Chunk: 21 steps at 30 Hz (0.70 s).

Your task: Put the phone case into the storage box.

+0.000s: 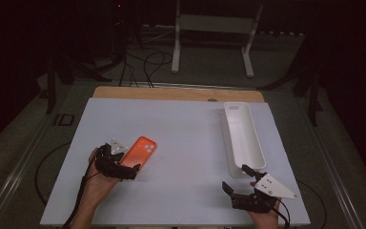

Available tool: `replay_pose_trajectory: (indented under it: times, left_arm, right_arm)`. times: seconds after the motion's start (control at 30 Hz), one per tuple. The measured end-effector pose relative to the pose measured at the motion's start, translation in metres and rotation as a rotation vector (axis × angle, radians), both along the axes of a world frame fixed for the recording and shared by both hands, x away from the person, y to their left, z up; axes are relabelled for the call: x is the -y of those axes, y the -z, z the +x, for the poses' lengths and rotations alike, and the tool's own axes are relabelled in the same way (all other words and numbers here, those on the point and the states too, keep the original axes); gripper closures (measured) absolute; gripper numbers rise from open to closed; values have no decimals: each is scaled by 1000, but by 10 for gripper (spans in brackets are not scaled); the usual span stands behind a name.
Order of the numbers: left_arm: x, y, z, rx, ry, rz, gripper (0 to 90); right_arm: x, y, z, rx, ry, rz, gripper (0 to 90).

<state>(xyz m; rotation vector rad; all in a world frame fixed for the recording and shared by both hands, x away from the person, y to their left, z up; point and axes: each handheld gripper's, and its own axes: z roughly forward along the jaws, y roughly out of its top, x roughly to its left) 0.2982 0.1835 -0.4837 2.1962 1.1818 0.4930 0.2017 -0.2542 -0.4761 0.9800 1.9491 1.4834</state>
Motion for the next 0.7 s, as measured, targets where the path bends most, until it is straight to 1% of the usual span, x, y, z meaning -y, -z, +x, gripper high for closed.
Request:
replay_pose_trajectory:
  times: [0.3,0.7]
  left_arm:
    - [3,4,3,-12,-10,9,1]
    - [6,8,5,-24,-7,13,1]
  right_arm:
    - [0,0,0,-1,-2,-1,88]
    - [0,0,0,3,0,1,88]
